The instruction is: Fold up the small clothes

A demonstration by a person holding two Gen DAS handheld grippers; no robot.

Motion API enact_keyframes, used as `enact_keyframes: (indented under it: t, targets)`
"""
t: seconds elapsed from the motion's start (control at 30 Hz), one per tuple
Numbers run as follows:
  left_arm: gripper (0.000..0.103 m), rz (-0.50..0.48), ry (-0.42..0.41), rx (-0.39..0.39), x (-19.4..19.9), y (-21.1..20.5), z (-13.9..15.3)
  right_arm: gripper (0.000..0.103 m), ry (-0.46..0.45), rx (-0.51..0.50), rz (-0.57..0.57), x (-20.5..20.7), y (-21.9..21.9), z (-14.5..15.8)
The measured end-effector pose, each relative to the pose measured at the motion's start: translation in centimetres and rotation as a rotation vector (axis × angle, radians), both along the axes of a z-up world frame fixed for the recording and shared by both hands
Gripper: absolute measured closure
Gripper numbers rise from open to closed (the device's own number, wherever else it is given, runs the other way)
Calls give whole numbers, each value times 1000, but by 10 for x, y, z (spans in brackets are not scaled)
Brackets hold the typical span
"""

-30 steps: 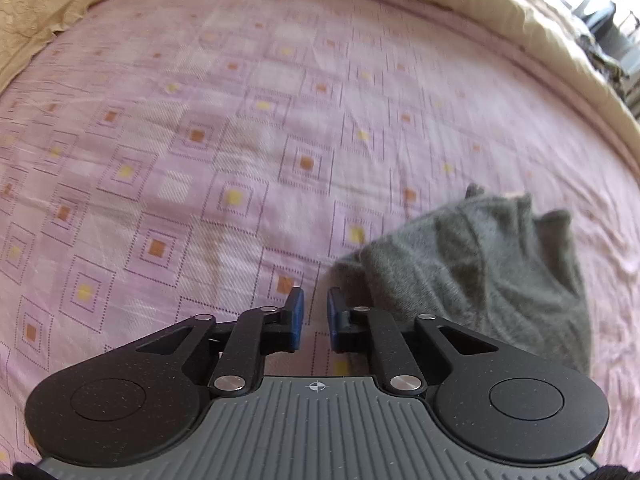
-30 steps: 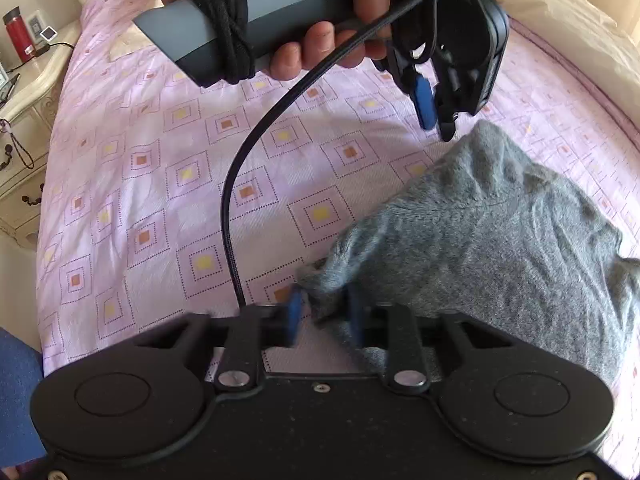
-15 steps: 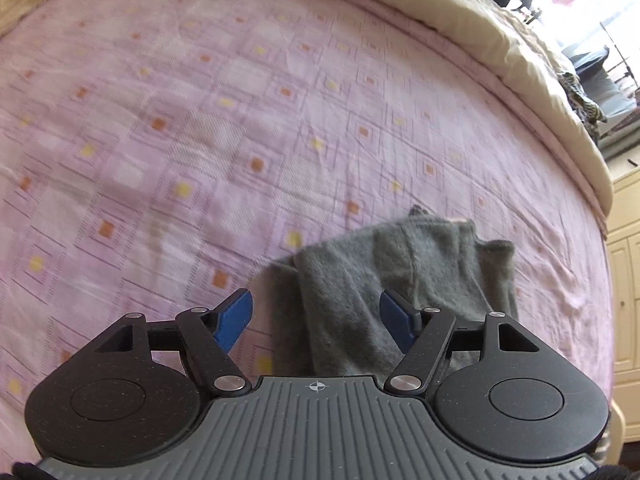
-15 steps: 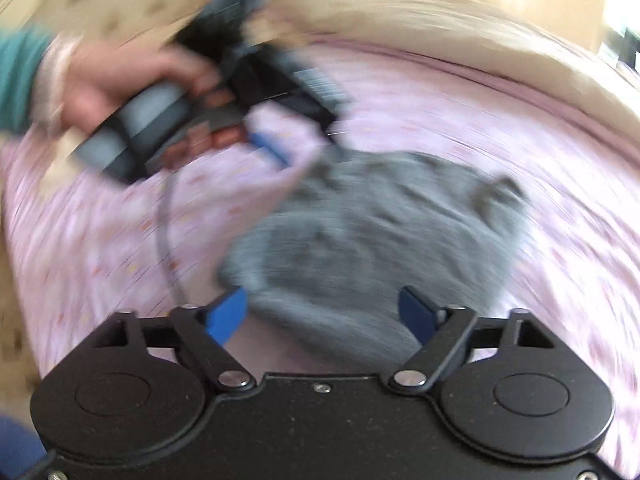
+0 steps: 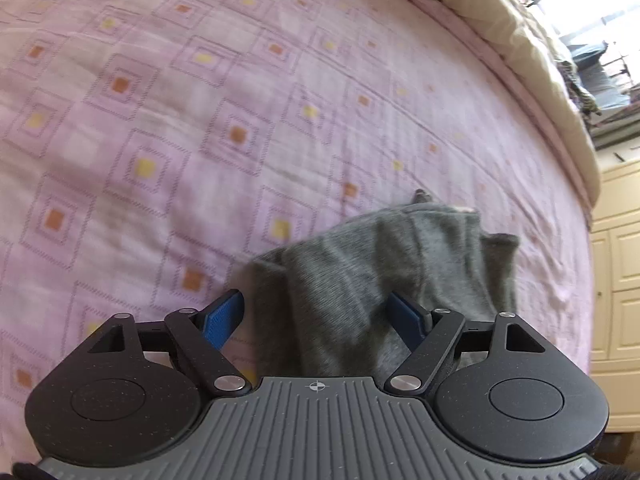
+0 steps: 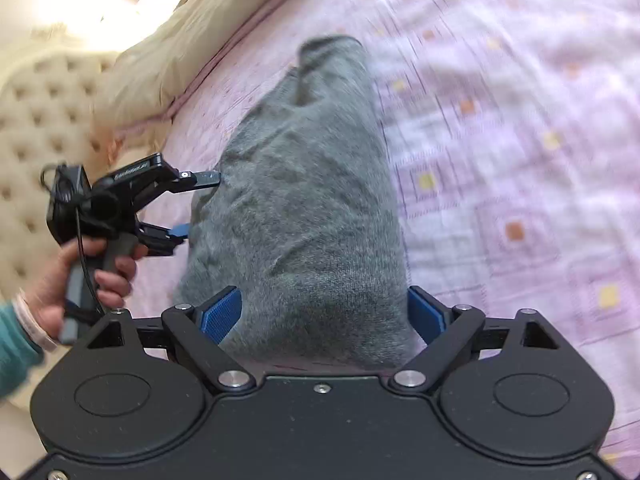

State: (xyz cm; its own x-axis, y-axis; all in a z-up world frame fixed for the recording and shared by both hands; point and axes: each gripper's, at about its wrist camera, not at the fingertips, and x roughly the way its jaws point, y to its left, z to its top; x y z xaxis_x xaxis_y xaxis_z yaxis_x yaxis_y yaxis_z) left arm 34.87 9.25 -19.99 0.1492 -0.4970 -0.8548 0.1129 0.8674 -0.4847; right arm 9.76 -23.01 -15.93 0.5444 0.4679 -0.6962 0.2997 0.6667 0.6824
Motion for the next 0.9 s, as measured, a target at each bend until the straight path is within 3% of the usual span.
enact_keyframes:
  t: [0.1, 0.2, 0.33, 0.4, 0.5, 0.53, 0.6, 0.63, 0.9]
  targets:
    - [23, -44, 2, -27, 6, -8, -3, 7, -18, 75, -42, 3, 0, -11]
    - [10, -92, -1, -53, 10, -17, -5, 5, -31, 145, -55, 12, 4, -16]
    - [7, -106, -22, -78, 8, -20, -5, 0, -45, 158, -33, 27, 13, -21]
    - [11, -124, -41, -80, 6, -18, -4, 0, -34, 149, -33, 30, 15, -19]
    - [32, -153, -83, -48, 1, -14, 0, 1, -4, 153, -31, 30, 14, -14]
    - [41, -158, -98, -38, -1, -12, 1, 5, 15, 146, -33, 33, 15, -13]
    - [51, -156, -105, -49, -2, -9, 1, 27, 51, 114, -48, 34, 15, -9]
    - [56, -151, -101, -61, -3, -8, 0, 49, 63, 109, -45, 34, 15, -8]
    - [59, -114, -90, -116, -17, -19, -1, 58, 32, 14, -47, 26, 27, 17]
